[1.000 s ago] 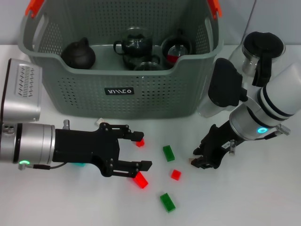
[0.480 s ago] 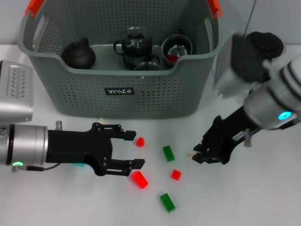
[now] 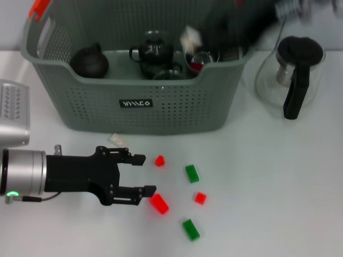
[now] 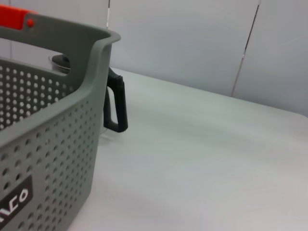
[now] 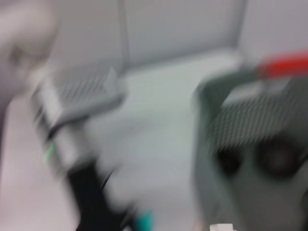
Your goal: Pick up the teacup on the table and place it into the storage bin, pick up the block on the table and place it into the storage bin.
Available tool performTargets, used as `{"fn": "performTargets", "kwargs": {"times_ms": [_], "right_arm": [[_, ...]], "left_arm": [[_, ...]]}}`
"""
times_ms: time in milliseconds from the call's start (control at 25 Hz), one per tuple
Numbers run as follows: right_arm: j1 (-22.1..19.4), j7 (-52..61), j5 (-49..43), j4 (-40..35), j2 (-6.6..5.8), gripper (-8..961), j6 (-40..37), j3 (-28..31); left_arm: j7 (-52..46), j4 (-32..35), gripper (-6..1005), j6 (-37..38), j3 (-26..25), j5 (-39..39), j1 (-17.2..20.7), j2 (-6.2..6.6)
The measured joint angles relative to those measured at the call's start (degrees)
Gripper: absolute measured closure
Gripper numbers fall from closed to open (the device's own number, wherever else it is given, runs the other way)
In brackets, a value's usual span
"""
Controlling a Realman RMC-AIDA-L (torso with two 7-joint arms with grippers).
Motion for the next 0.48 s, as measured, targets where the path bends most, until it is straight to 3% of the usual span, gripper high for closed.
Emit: {"fn": "performTargets", "kwargs": {"times_ms": [80,320,480], "right_arm": [[2.06,-0.38,-0.99,4.52,-0.45,773,6.92,0.56],[7.22,-4.69,-4.05,27.29,-3.79,768,29.58,-3.49],[8.55,-7.41,-6.62,36.19,-4.25,721,37.30,-4.79]], "left_arm": [[0.00,-0.02,247,-0.01,0.16,-0.06,-0.27,0.00],[0.00,-0.11,247,0.33,0.21,-0.52,-0.93,-0.01],[0.00,-0.12,247,0.37,0.16,-0.54,-1.22,-0.07]]}}
